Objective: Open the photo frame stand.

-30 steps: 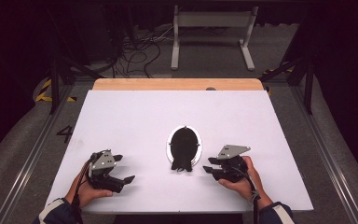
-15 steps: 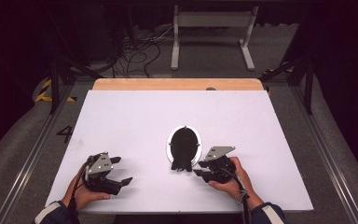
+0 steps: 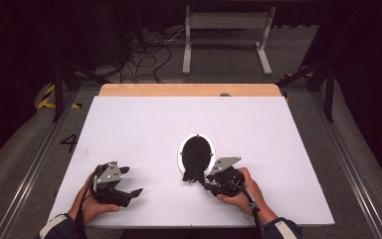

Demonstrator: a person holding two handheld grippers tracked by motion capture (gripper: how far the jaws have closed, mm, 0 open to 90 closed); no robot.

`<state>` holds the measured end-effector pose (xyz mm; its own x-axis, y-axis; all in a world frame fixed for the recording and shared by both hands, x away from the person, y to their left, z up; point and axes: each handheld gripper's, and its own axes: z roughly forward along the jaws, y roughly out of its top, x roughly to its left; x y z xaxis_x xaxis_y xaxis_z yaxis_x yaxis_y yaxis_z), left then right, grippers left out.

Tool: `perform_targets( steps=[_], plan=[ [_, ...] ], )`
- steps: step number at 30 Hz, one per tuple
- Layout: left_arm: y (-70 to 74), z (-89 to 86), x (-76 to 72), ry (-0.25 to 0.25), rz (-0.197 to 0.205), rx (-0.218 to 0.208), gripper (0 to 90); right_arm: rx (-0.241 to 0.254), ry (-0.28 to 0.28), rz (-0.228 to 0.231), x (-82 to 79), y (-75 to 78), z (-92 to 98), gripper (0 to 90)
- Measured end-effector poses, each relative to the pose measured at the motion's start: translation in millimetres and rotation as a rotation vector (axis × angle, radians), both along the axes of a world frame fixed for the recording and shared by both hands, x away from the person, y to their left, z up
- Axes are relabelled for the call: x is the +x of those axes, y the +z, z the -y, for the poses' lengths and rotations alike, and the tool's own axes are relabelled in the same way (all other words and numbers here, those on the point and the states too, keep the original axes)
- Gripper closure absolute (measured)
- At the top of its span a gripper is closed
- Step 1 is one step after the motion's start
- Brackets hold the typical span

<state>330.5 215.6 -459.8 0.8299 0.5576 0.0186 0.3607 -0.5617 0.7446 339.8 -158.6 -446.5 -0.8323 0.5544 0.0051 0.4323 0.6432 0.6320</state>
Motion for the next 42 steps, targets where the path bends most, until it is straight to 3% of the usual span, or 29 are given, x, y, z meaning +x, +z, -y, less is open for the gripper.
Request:
perform_targets(
  steps=[8,24,31,35,42],
  plan=[
    [-1.8,1.1,0.7,0.002,-0.011,0.003,13.0,-0.013,-0.020,0.008,0.0,-0.7,-4.8,65.9],
    [-3.5,3.7,1.4,-0.008,-0.017,0.015,12.7,0.073,-0.052,-0.051,3.6,-2.2,4.2,68.6],
    [-3.5,4.9,1.8,-0.015,-0.022,0.014,12.6,0.174,-0.074,-0.101,8.7,-5.1,8.3,67.9],
    [-4.1,9.4,4.3,-0.022,-0.026,0.011,12.7,0.261,-0.090,-0.130,12.9,-4.6,12.0,66.4],
    [-5.6,16.2,8.5,-0.033,-0.044,-0.001,13.0,0.407,-0.104,-0.231,26.4,-14.4,16.4,56.9]
  ],
)
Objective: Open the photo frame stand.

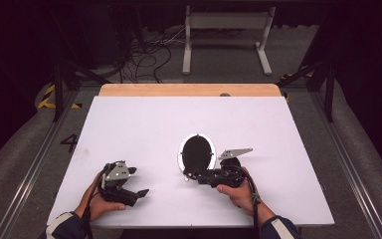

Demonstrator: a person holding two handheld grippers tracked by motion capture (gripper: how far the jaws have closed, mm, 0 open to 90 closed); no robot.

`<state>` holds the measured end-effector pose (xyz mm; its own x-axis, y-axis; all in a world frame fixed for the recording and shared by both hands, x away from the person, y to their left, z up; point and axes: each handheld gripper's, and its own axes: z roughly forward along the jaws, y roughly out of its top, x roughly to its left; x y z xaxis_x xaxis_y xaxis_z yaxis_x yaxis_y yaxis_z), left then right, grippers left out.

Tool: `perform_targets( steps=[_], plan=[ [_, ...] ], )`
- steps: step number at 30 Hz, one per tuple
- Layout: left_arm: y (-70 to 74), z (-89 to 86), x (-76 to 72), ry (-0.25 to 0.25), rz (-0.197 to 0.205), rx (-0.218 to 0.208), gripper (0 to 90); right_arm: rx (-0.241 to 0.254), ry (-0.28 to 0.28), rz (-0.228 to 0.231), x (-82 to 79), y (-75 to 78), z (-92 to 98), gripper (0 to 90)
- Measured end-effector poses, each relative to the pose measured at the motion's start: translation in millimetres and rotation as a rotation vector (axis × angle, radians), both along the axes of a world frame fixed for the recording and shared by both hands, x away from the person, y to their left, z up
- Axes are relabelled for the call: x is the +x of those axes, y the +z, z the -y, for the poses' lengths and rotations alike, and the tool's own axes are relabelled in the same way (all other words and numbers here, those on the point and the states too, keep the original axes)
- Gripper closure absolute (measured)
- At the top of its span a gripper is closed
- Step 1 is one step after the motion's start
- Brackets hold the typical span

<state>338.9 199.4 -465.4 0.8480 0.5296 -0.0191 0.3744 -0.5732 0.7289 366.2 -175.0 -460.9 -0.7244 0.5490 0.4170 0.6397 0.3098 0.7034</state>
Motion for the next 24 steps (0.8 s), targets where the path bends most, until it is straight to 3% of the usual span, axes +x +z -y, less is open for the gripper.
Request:
perform_targets(
  steps=[7,11,15,18,24],
  plan=[
    [0.2,0.2,-1.1,0.004,0.005,0.006,13.1,0.077,0.026,-0.051,4.7,-4.0,3.8,48.7],
    [0.1,-0.2,-0.7,0.002,0.007,0.007,13.1,0.083,0.025,-0.054,4.5,-4.0,4.7,48.4],
    [-0.5,1.1,-0.2,0.001,0.004,0.009,13.1,0.100,-0.018,-0.073,6.0,-4.6,5.3,50.3],
    [0.2,3.6,1.3,0.003,0.003,0.005,13.1,0.165,-0.067,-0.132,10.7,-6.1,8.3,53.3],
    [4.5,12.8,14.3,-0.002,0.004,-0.024,13.7,0.225,-0.104,-0.201,16.1,-7.5,8.4,54.2]
  ],
)
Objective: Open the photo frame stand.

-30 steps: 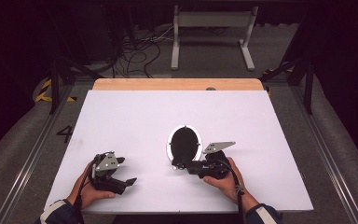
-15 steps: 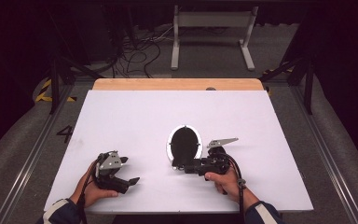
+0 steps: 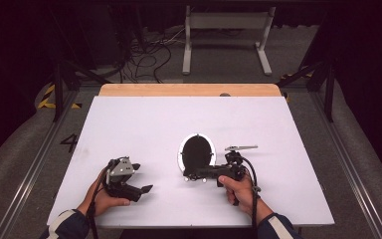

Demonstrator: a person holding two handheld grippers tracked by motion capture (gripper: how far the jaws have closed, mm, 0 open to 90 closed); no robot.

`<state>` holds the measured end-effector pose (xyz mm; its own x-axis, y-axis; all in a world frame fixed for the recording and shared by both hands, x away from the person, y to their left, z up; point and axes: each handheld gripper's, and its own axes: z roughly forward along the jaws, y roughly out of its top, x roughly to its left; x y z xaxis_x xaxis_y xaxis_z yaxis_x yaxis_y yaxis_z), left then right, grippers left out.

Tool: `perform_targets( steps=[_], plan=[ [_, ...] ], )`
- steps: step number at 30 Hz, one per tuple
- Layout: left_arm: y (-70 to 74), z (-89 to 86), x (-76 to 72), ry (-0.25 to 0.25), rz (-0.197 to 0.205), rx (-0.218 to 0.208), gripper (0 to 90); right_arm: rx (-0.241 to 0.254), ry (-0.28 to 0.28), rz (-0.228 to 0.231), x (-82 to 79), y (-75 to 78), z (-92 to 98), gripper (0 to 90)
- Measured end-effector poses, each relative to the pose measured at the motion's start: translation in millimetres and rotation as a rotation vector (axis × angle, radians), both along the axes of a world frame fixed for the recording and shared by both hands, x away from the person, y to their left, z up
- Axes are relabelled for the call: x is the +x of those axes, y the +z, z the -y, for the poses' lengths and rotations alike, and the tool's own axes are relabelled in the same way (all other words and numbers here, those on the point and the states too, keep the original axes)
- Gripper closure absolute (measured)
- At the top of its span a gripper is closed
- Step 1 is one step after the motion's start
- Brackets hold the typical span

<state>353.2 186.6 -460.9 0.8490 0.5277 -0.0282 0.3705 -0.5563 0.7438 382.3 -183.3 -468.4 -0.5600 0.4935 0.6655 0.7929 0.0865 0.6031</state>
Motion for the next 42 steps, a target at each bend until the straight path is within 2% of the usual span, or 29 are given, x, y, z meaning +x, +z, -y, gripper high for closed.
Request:
perform_targets(
  steps=[5,10,13,15,19,22,27,29,30,31,32,33,34,35,36,38,39,42],
  plan=[
    [0.8,11.0,12.2,-0.015,0.004,0.015,14.3,0.028,-0.021,-0.036,3.4,-1.6,-0.9,52.9],
    [2.1,27.6,24.1,-0.061,0.006,0.011,14.1,0.047,-0.037,-0.026,7.8,-2.2,-6.0,46.9],
    [2.5,35.7,28.5,-0.076,0.006,-0.005,14.4,0.059,-0.053,-0.037,11.3,-3.0,-7.5,47.7],
    [1.5,41.7,32.8,-0.079,-0.001,0.014,14.4,0.068,-0.060,-0.040,13.9,-4.7,-7.5,49.7],
    [2.1,48.4,38.6,-0.089,-0.010,-0.001,16.2,0.077,-0.068,-0.050,17.0,-6.5,-6.2,55.1],
    [1.9,50.9,46.6,-0.087,-0.056,-0.057,17.9,0.064,-0.067,-0.044,16.9,-5.4,-6.5,58.0],
    [0.7,56.3,53.9,-0.089,-0.093,-0.084,18.4,0.058,-0.049,-0.017,14.8,-4.0,-4.8,61.3],
    [1.6,56.9,55.9,-0.089,-0.088,-0.086,18.2,0.051,-0.037,0.006,13.2,-2.3,-5.5,62.2],
    [2.3,57.9,57.7,-0.086,-0.093,-0.102,18.2,0.051,-0.037,0.006,13.2,-2.3,-5.5,62.2],
    [4.8,60.3,62.0,-0.084,-0.092,-0.121,18.1,0.035,-0.020,0.044,12.1,0.0,-6.4,63.3],
    [4.8,60.3,62.0,-0.084,-0.092,-0.121,17.6,0.035,-0.020,0.044,12.1,0.0,-6.4,63.3],
    [6.2,62.6,65.2,-0.080,-0.082,-0.140,17.6,0.015,-0.006,0.077,10.9,1.9,-7.5,63.6],
    [6.2,62.6,65.2,-0.080,-0.082,-0.140,17.5,0.015,-0.006,0.077,10.9,1.9,-7.5,63.6],
    [6.1,65.4,68.1,-0.079,-0.091,-0.144,16.9,0.001,0.007,0.110,9.0,4.1,-8.8,64.0],
    [6.1,65.4,68.1,-0.079,-0.091,-0.144,16.8,0.001,0.007,0.110,9.0,4.1,-8.8,64.0],
    [5.8,67.6,70.9,-0.074,-0.097,-0.149,16.6,-0.007,0.024,0.155,7.2,5.4,-9.7,64.9],
    [5.6,69.0,72.1,-0.074,-0.101,-0.155,16.6,-0.007,0.024,0.155,7.2,5.4,-9.7,64.9],
    [4.6,71.7,75.7,-0.096,-0.121,-0.176,16.2,-0.016,0.040,0.185,5.5,6.1,-9.7,65.4]
  ],
)
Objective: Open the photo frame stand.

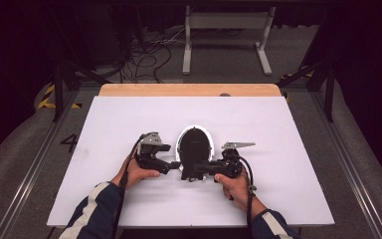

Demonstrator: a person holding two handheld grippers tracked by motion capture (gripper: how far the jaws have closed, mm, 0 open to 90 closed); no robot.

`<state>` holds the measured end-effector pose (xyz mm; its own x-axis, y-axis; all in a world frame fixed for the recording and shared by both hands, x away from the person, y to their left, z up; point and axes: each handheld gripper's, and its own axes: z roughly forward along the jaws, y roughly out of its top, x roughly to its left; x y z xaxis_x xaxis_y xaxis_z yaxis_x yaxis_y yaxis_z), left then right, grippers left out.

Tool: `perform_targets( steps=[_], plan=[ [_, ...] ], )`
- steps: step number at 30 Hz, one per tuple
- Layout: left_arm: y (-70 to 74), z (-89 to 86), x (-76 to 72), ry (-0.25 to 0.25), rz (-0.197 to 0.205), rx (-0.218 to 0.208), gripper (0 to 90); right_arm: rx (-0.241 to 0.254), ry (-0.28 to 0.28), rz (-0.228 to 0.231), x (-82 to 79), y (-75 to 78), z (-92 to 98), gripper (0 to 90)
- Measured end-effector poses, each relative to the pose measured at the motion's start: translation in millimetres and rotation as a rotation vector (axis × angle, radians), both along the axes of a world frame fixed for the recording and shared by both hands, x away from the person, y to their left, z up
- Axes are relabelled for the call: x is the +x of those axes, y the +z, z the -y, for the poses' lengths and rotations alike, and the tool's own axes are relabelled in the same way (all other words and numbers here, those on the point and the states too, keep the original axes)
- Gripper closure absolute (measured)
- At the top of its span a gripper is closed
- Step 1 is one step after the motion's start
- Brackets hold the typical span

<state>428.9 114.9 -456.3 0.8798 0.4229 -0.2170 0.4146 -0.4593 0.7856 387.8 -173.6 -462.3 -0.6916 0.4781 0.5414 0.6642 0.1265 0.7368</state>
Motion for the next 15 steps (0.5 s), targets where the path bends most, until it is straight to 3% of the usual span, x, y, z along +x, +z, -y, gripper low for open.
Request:
perform_targets(
  steps=[2,3,10,15],
  plan=[
    [-1.7,2.0,2.1,-0.009,-0.037,-0.021,16.0,-0.009,0.014,0.034,-1.4,0.5,-0.7,65.6],
    [-2.1,2.7,3.5,-0.019,-0.029,-0.017,15.7,-0.019,0.020,0.052,-3.2,1.9,-1.3,66.0],
    [-2.1,6.2,5.2,-0.062,-0.049,-0.072,16.5,-0.022,0.043,0.065,-5.6,3.5,0.0,69.5],
    [3.4,2.2,3.4,-0.043,0.003,-0.078,25.6,-0.035,0.052,0.068,-6.0,5.7,0.2,69.9]
  ],
)
